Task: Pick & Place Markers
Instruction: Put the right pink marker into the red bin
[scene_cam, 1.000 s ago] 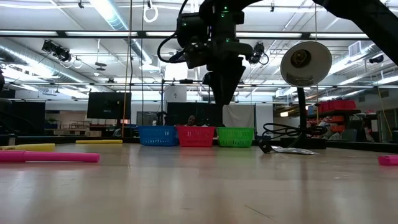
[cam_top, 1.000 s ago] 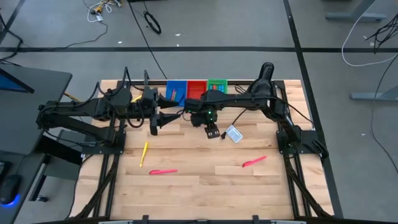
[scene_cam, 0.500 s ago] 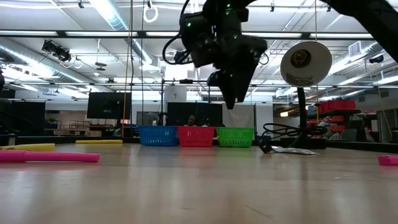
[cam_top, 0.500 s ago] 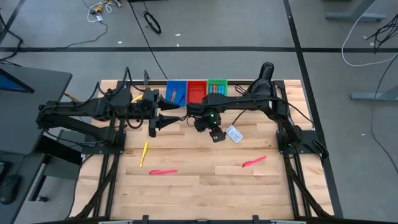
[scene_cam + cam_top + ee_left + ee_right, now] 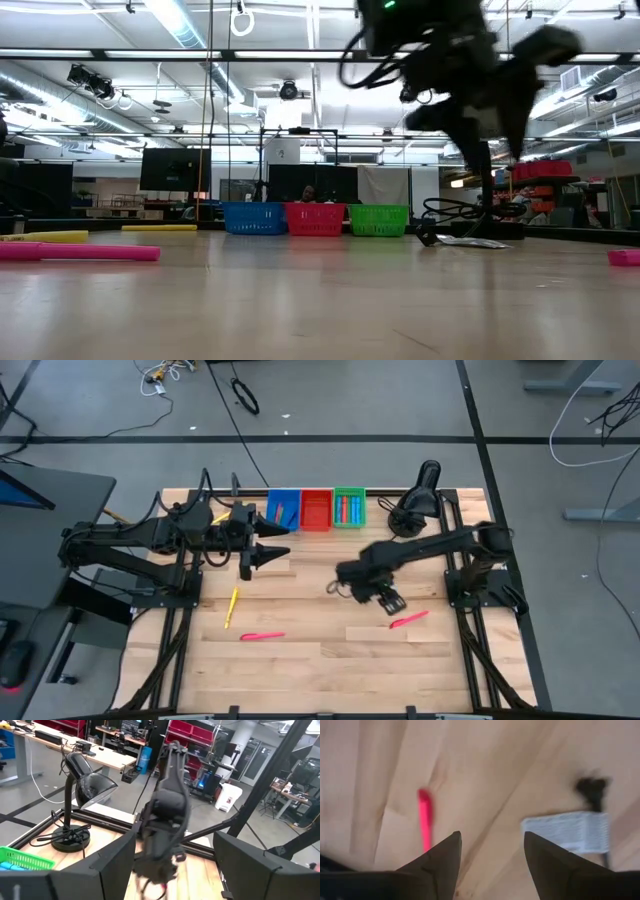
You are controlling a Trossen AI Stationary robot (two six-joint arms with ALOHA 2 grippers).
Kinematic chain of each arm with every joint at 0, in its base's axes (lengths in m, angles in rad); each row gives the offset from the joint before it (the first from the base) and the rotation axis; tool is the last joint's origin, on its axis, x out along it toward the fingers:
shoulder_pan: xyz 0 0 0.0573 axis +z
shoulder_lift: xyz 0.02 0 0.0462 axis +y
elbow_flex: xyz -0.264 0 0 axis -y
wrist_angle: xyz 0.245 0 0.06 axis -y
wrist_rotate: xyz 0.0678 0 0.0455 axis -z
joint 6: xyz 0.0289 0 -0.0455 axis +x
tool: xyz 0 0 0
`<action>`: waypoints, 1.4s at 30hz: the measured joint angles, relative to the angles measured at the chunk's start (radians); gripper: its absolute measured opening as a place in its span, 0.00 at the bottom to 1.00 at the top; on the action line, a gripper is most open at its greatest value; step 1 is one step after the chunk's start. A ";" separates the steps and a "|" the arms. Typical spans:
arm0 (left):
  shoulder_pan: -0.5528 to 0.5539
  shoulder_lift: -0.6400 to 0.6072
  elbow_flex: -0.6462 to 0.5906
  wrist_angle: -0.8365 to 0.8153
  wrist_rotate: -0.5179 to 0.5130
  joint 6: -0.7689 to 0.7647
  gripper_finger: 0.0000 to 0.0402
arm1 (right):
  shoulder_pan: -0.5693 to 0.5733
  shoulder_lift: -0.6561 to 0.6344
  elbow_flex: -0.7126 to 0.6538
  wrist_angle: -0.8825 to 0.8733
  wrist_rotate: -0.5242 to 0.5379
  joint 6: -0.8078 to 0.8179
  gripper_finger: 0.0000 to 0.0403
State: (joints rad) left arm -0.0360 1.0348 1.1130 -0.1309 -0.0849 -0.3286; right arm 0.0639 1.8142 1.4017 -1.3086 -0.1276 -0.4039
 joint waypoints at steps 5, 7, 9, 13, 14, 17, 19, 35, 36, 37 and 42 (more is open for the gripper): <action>0.000 0.000 0.000 -0.002 -0.019 0.001 0.69 | 0.080 -0.155 -0.180 0.082 0.006 0.064 0.53; 0.000 0.000 0.000 -0.002 -0.019 0.000 0.69 | 0.108 -0.219 -0.247 0.124 0.006 0.108 0.53; 0.000 0.000 0.000 -0.002 -0.019 0.001 0.69 | 0.136 -0.275 -0.304 0.147 0.007 0.149 0.53; 0.000 0.000 0.000 -0.002 -0.034 0.002 0.69 | 0.190 -0.372 -0.404 0.155 0.007 0.231 0.53; 0.000 0.000 0.000 -0.002 -0.042 0.002 0.69 | 0.204 -0.391 -0.428 0.154 0.007 0.258 0.53; 0.000 0.000 0.000 -0.002 -0.063 0.002 0.69 | 0.252 -0.449 -0.499 0.150 0.008 0.324 0.53; 0.000 0.000 0.000 -0.002 -0.072 0.002 0.69 | 0.286 -0.476 -0.533 0.154 0.007 0.347 0.53; 0.000 0.000 0.000 -0.002 -0.072 0.000 0.69 | 0.399 -0.493 -0.569 0.306 0.069 0.385 0.53; 0.000 0.000 0.000 -0.002 -0.072 0.000 0.69 | 0.405 -0.492 -0.577 0.320 0.069 0.396 0.53; 0.000 0.000 0.000 -0.002 -0.072 0.000 0.69 | 0.411 -0.491 -0.590 0.335 0.071 0.410 0.53; 0.000 0.000 0.000 -0.002 -0.072 -0.001 0.69 | 0.437 -0.486 -0.671 0.374 0.081 0.486 0.53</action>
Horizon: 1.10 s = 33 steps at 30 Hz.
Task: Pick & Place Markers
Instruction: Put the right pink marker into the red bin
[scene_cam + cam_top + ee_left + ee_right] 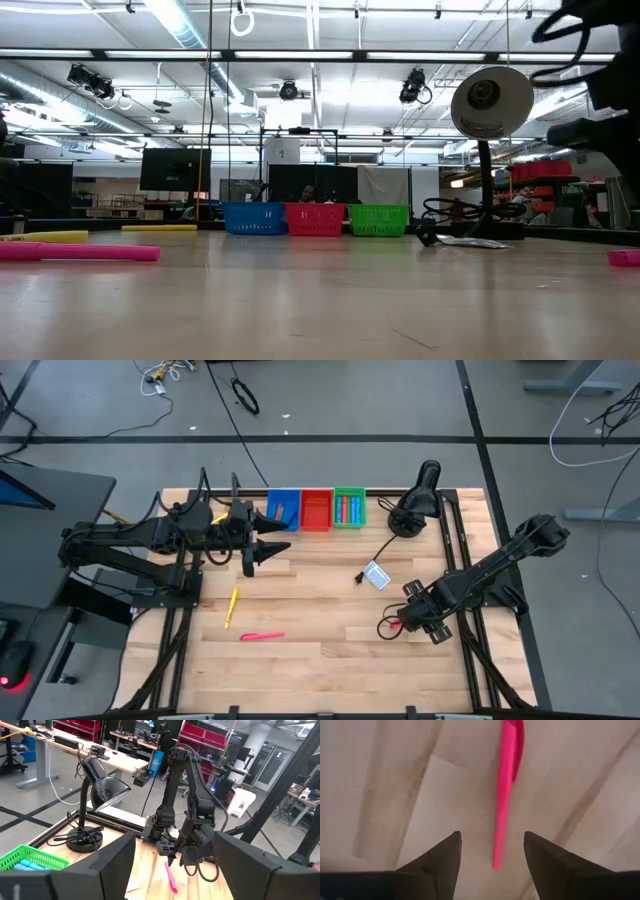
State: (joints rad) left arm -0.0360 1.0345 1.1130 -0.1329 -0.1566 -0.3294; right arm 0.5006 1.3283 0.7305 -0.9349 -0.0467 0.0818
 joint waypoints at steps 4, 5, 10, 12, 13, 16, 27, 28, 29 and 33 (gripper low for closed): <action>0.000 0.000 0.000 0.000 0.000 0.000 0.69 | -0.001 0.007 0.012 0.009 0.029 0.007 0.53; 0.000 0.000 0.000 0.000 0.000 0.000 0.69 | -0.002 0.007 0.011 0.004 0.029 0.007 0.53; -0.001 0.000 0.000 0.000 0.000 0.000 0.69 | -0.001 0.007 0.011 0.011 0.003 0.003 0.53; 0.000 0.000 0.000 0.000 0.000 0.000 0.69 | -0.001 0.011 0.011 0.020 -0.007 0.004 0.53; 0.000 0.000 0.000 0.000 0.000 0.000 0.69 | -0.001 0.012 0.011 0.018 -0.010 0.004 0.53; 0.000 0.000 0.000 0.000 0.000 0.000 0.69 | -0.001 0.024 0.012 0.019 -0.011 0.004 0.53; 0.000 0.000 0.000 -0.020 0.004 0.000 0.69 | -0.002 0.191 0.011 0.013 -0.014 0.001 0.53; -0.001 0.000 0.000 -0.025 0.004 0.000 0.69 | -0.002 0.204 0.011 0.013 -0.014 -0.002 0.53; 0.000 0.000 0.000 -0.028 0.004 0.000 0.69 | -0.002 0.215 0.011 0.012 -0.014 -0.004 0.53; 0.000 0.000 0.000 -0.061 0.004 0.000 0.69 | -0.002 0.239 0.012 0.012 -0.017 -0.011 0.53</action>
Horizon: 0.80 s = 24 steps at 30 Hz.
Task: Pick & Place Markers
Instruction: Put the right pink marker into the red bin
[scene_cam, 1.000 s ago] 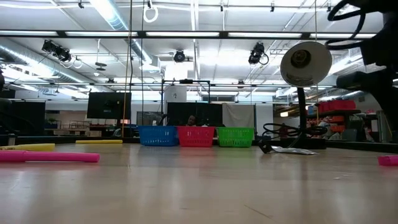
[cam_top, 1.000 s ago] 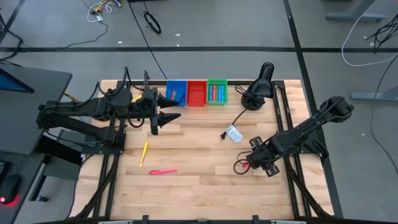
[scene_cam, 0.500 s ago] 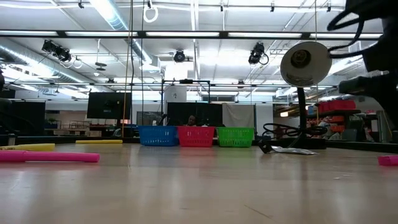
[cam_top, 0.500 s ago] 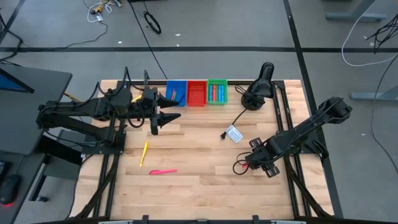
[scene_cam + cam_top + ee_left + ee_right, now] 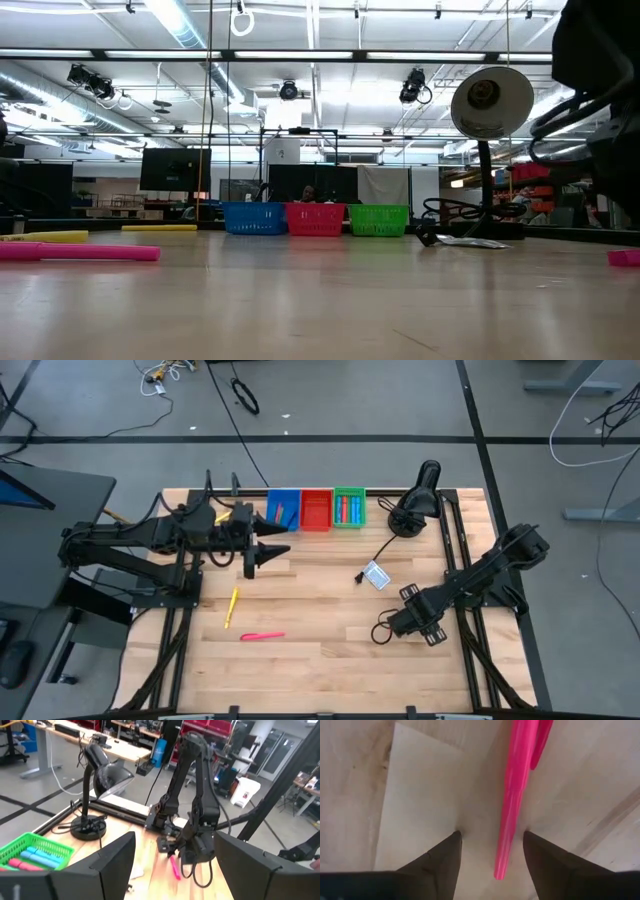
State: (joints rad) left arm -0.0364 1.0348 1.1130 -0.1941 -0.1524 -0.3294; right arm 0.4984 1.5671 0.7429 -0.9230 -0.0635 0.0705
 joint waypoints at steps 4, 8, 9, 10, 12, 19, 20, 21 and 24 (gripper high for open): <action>0.000 0.000 0.000 -0.033 0.000 0.000 0.69 | 0.000 0.003 0.001 0.000 0.000 -0.001 0.49; 0.000 0.000 0.000 -0.037 0.000 0.000 0.69 | -0.001 0.003 0.001 0.000 -0.004 -0.007 0.39; 0.000 0.000 0.000 -0.037 0.000 0.000 0.69 | -0.001 0.003 0.001 0.000 -0.006 -0.007 0.36; 0.000 0.000 0.000 -0.038 0.000 0.000 0.69 | -0.001 0.004 0.001 0.000 -0.008 -0.008 0.33; 0.000 0.000 0.000 -0.037 0.000 0.000 0.69 | -0.001 0.004 0.000 0.000 -0.013 -0.007 0.27; 0.000 0.000 0.000 -0.037 0.000 0.000 0.69 | 0.000 0.004 0.000 0.000 -0.028 -0.008 0.05; 0.000 0.000 0.000 -0.037 0.000 0.000 0.69 | 0.000 0.004 0.000 0.000 -0.029 -0.008 0.03; 0.000 0.000 0.000 -0.037 0.000 -0.001 0.69 | 0.000 0.004 0.001 0.000 -0.031 -0.008 0.03; 0.000 0.000 0.000 -0.037 0.001 -0.024 0.69 | 0.000 0.004 0.001 0.000 -0.031 -0.008 0.03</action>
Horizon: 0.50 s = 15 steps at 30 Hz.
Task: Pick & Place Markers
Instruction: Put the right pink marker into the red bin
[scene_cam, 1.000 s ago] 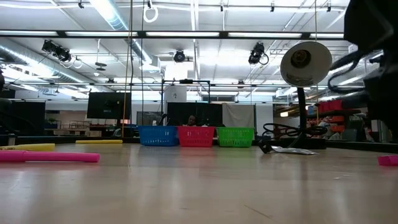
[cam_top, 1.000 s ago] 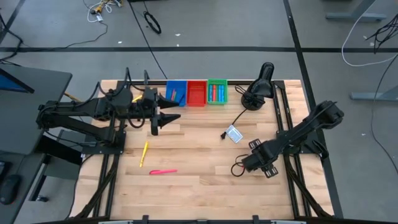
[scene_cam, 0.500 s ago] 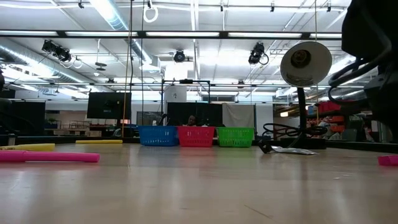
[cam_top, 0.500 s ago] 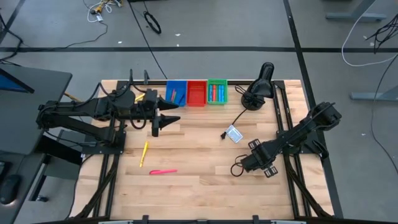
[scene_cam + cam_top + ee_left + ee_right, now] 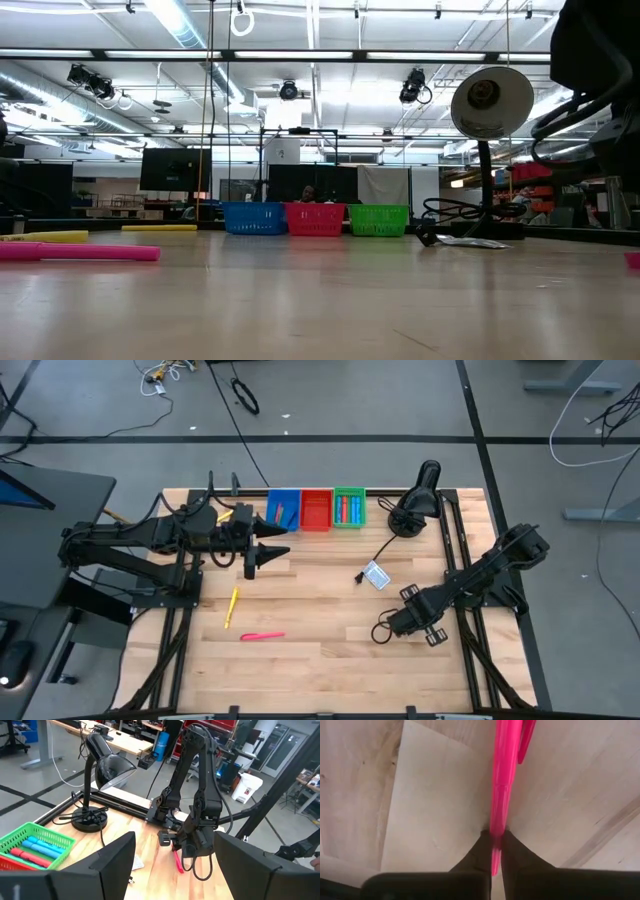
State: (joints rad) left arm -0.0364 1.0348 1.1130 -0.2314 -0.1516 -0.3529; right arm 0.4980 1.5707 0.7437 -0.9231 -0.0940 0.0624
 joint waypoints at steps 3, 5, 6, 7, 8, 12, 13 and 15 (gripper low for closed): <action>0.000 0.000 0.000 0.000 0.000 -0.002 0.69 | 0.000 0.001 0.005 0.001 0.001 0.004 0.03; 0.000 0.000 0.000 0.000 0.000 -0.002 0.69 | 0.000 0.003 0.020 0.020 -0.002 0.011 0.03; 0.000 0.000 0.000 0.000 0.000 -0.002 0.69 | 0.000 0.003 0.034 0.048 -0.004 0.021 0.02; 0.000 0.000 0.000 0.000 0.000 -0.002 0.69 | -0.001 0.003 0.050 0.069 -0.004 0.035 0.02; 0.000 0.000 0.000 0.000 0.000 -0.002 0.69 | -0.005 0.003 0.065 0.081 -0.004 0.054 0.02; 0.000 0.000 0.000 0.000 0.000 -0.001 0.69 | -0.038 0.003 0.138 0.063 -0.006 0.157 0.02; 0.000 0.000 0.000 0.000 0.000 -0.001 0.69 | -0.049 0.003 0.161 0.065 -0.008 0.183 0.02; 0.000 0.000 0.000 0.000 0.000 -0.001 0.69 | -0.074 0.002 0.204 0.048 -0.008 0.243 0.02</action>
State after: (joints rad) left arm -0.0364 1.0348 1.1130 -0.2310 -0.1520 -0.3534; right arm 0.4236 1.5730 0.9479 -0.8756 -0.1024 0.3052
